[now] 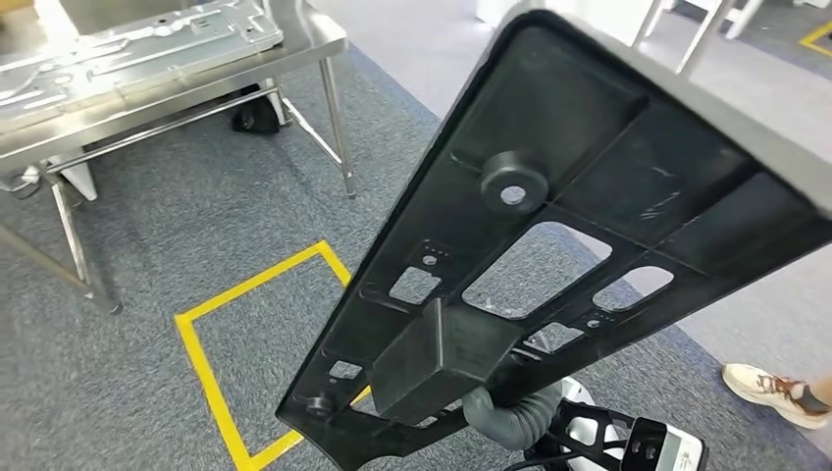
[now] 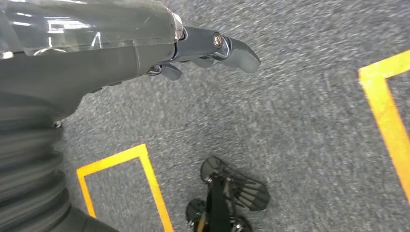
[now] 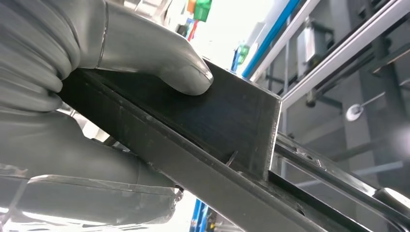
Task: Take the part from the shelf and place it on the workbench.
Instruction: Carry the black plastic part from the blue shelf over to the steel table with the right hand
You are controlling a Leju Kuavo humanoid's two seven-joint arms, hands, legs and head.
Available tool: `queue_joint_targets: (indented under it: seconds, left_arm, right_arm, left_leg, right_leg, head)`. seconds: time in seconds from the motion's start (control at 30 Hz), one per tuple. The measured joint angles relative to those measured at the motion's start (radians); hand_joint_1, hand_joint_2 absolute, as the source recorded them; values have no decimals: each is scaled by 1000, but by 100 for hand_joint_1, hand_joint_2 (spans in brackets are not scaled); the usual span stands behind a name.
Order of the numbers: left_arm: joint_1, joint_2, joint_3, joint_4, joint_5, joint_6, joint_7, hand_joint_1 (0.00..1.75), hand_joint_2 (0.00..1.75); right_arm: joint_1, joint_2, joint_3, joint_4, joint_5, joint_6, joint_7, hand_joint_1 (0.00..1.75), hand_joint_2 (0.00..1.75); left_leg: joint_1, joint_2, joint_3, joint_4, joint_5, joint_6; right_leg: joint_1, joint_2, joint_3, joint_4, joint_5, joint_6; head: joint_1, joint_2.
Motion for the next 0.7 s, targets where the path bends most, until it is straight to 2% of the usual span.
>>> queue_joint_targets:
  seconds: [0.07,0.1,0.13,0.17,0.2,0.23,0.3,0.33,0.37,0.4,0.47,0.5,0.53,0.6,0.63,0.67,0.7]
  left_arm:
    - [-4,-1,1,0,0,0,-4,0,175]
    - [-7,-1,1,0,0,0,-6,0,175]
    - [-9,-1,2,0,1,0,-8,0,175]
    - [-10,-1,2,0,1,0,-10,0,175]
    - [-8,-1,3,0,1,0,-11,0,175]
    - [-7,0,5,0,2,0,-13,0,175]
    - [-8,0,9,0,2,0,-17,0,175]
    - [-9,0,10,0,3,-1,-21,0,175]
    - [-10,0,12,0,3,-2,-25,0,175]
    - [-10,0,15,0,3,-5,-29,0,175]
    - [-7,-1,22,0,2,-11,-39,0,175]
    - [-5,-1,25,0,1,-14,-43,0,175]
    - [-6,-1,27,0,0,-16,-48,0,175]
    - [-10,-1,29,0,-3,-22,-56,0,175]
    - [-12,-1,30,0,-5,-24,-59,0,175]
    - [-13,-1,32,0,-8,-26,-62,0,175]
    - [-13,-1,33,0,-10,-28,-65,0,175]
  right_arm:
    - [-2,0,3,1,-3,0,0,175,175]
    - [-2,0,5,3,-4,0,0,175,175]
    - [-3,0,6,5,-5,0,1,175,175]
    - [-3,0,7,8,-7,0,1,175,175]
    - [-5,0,8,11,-8,1,1,175,175]
    - [-8,0,9,14,-10,2,0,175,175]
    - [-19,0,11,19,-14,2,0,175,175]
    - [-25,0,12,21,-16,1,0,175,175]
    - [-30,0,13,22,-19,0,0,175,175]
    - [-33,0,13,23,-22,-2,-1,175,175]
    - [-36,-1,14,24,-24,-6,-3,175,175]
    - [-37,-1,15,24,-25,-9,-5,175,175]
    - [-36,-1,15,24,-25,-11,-7,175,175]
    - [-35,-4,15,25,-25,-15,-11,175,175]
    - [-33,-6,15,26,-25,-16,-12,175,175]
    - [-32,-8,15,27,-25,-17,-12,175,175]
    - [-31,-9,15,29,-24,-17,-12,175,175]
  left_leg:
    - [-2,73,-37,78,-47,-5]
    - [0,96,-68,142,-80,-9]
    - [2,106,-98,204,-105,-14]
    - [5,111,-118,245,-117,-18]
    - [7,114,-119,251,-109,-23]
    - [9,122,-98,214,-83,-26]
    - [8,159,-25,82,-28,-27]
    - [6,175,2,32,-13,-21]
    - [4,183,15,5,-9,-13]
    - [0,179,16,0,-14,-4]
    - [2,155,13,-2,-11,10]
    - [3,144,13,-3,-10,15]
    - [5,133,14,-5,-8,20]
    - [7,111,12,-5,-5,27]
    - [6,97,10,-5,-4,29]
    - [4,83,10,-5,-3,30]
    - [3,67,9,-5,-3,31]
  right_leg:
    - [-2,-32,9,-13,4,-5]
    - [-1,-50,10,-14,3,-7]
    - [0,-68,10,-13,1,-7]
    - [0,-84,11,-13,-1,-7]
    - [-1,-100,11,-11,-4,-5]
    - [-1,-115,13,-8,-7,-2]
    - [-1,-141,15,2,-18,7]
    - [1,-152,15,7,-24,13]
    - [4,-161,16,11,-28,19]
    - [7,-170,18,13,-31,24]
    - [5,-179,23,13,-36,35]
    - [2,-163,22,22,-45,41]
    - [-2,-135,12,49,-65,46]
    - [-6,-72,-42,163,-127,51]
    - [-6,-58,-79,234,-156,51]
    - [-6,-53,-107,287,-169,50]
    - [-6,-51,-121,306,-163,47]
  head:
    - [0,0]
    - [0,0]
    - [0,0]
    - [0,0]
    - [0,0]
    - [0,0]
    - [0,0]
    - [0,0]
    - [0,0]
    - [0,0]
    - [0,0]
    - [0,0]
    - [0,0]
    - [0,0]
    - [0,0]
    - [0,0]
    - [0,0]
